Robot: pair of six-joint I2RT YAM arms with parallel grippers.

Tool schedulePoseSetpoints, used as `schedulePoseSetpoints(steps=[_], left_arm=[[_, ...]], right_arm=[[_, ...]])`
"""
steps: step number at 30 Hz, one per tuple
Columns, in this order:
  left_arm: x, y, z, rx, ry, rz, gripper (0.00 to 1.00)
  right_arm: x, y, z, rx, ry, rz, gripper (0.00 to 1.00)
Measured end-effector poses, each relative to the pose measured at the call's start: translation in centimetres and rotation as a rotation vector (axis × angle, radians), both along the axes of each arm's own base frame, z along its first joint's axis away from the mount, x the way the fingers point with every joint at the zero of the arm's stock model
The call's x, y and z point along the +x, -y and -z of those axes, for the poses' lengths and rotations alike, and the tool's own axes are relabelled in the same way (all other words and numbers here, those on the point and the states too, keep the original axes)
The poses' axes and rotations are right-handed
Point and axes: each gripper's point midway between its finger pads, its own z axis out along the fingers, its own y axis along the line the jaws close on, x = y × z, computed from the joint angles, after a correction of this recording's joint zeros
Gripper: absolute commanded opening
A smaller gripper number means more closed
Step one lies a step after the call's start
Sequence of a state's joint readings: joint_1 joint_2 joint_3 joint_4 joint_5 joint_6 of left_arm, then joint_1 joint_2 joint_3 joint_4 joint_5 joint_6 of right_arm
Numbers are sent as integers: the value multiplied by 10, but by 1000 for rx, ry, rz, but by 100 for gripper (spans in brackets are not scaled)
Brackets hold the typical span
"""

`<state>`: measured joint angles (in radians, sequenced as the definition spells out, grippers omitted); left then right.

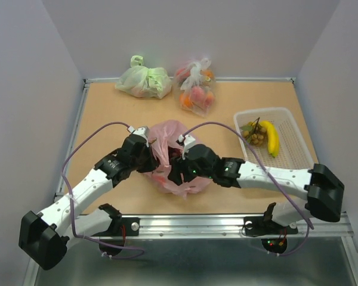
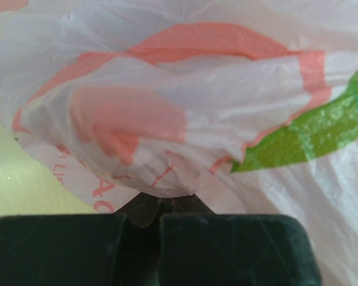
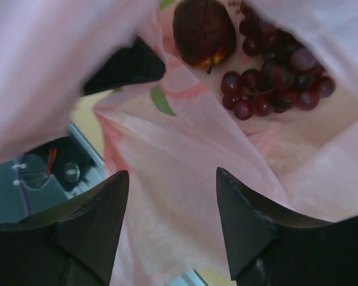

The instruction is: Untie the knot of the plastic bag and take out the fruit

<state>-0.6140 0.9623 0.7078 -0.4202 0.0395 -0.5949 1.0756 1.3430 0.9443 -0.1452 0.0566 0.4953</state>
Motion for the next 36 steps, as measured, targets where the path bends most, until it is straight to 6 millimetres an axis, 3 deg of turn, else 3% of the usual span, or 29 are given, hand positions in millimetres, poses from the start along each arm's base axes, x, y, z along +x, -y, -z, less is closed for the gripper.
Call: schedulePoseSetpoints(steps=[5, 9, 14, 19, 23, 27, 31, 36], left_arm=[[-2, -6, 1, -5, 7, -40, 0], [-4, -8, 3, -11, 3, -53, 0], [-6, -9, 6, -13, -2, -58, 0], [-10, -12, 14, -2, -16, -59, 0], [-11, -10, 14, -8, -22, -50, 0], [-12, -9, 14, -10, -24, -41, 0], [-13, -8, 14, -11, -24, -30, 0], [-13, -6, 11, -15, -23, -17, 0]], right_arm=[[-24, -13, 86, -133, -97, -22, 59], [-40, -20, 108, -168, -136, -72, 59], [-39, -22, 97, -147, -111, -56, 63], [-10, -16, 55, -62, -6, 105, 73], [22, -14, 40, -37, 50, 247, 82], [54, -11, 46, -65, 80, 366, 92], [78, -8, 60, -94, 112, 444, 92], [96, -10, 81, -119, 142, 459, 89]])
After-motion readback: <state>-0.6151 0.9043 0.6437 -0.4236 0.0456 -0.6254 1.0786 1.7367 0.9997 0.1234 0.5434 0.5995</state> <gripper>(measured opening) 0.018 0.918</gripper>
